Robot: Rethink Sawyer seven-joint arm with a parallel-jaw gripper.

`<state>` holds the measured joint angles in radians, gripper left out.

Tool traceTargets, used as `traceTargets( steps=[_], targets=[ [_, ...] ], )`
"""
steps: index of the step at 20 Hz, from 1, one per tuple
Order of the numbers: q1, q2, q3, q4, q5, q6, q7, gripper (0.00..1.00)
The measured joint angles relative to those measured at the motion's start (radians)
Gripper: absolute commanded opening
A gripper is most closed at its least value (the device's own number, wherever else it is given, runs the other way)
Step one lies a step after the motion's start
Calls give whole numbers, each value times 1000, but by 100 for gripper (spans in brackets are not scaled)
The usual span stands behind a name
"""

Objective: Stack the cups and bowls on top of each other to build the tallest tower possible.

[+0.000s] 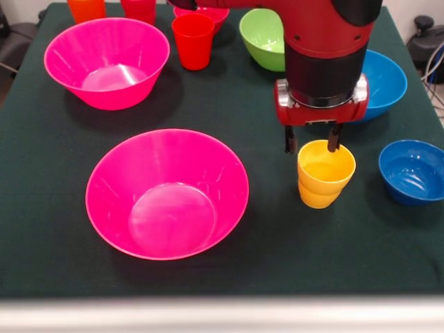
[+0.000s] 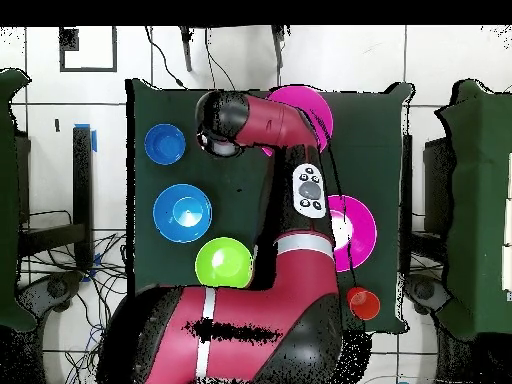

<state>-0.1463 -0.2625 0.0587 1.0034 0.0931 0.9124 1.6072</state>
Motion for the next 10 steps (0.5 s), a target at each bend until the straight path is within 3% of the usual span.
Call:
traceTargets(
  steps=[10],
  targets=[
    [-17, 45, 2, -23, -6, -23, 0, 100]
  ],
)
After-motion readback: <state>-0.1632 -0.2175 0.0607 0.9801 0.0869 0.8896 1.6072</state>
